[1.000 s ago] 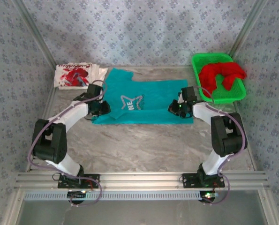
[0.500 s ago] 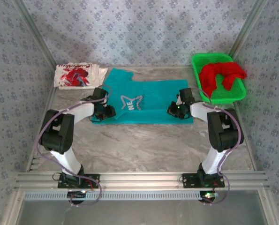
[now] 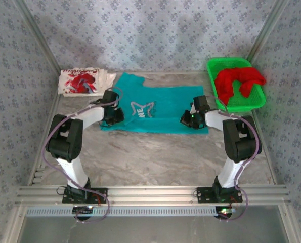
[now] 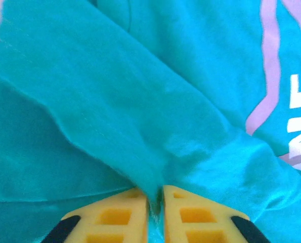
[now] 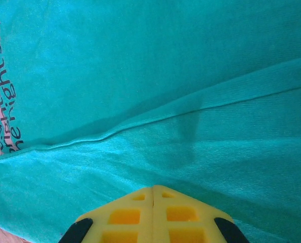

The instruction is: Fold and stack the t-shirts

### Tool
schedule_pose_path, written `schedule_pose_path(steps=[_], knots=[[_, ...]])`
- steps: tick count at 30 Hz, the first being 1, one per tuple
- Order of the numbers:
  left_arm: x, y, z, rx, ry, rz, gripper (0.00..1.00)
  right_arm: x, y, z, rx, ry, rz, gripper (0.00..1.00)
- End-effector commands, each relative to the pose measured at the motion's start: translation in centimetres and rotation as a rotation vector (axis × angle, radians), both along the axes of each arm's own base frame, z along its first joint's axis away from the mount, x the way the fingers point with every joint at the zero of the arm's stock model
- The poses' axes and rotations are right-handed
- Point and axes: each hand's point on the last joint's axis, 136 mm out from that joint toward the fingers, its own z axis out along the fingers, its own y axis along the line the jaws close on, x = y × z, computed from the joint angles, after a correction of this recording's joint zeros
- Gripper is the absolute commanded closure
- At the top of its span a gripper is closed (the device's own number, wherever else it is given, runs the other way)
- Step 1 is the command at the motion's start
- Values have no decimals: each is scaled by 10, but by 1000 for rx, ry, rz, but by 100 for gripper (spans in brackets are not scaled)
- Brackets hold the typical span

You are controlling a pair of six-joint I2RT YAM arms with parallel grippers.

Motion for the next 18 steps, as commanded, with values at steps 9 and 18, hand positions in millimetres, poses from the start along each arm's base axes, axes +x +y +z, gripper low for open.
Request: schedule_pose_path(steps=[9,18], knots=[[2,3,1,61,8,-16,91,-1,2,3,30,4,-4,100],[0,2,-2,46,11,4,64,-1,3,5,38,5,5,100]])
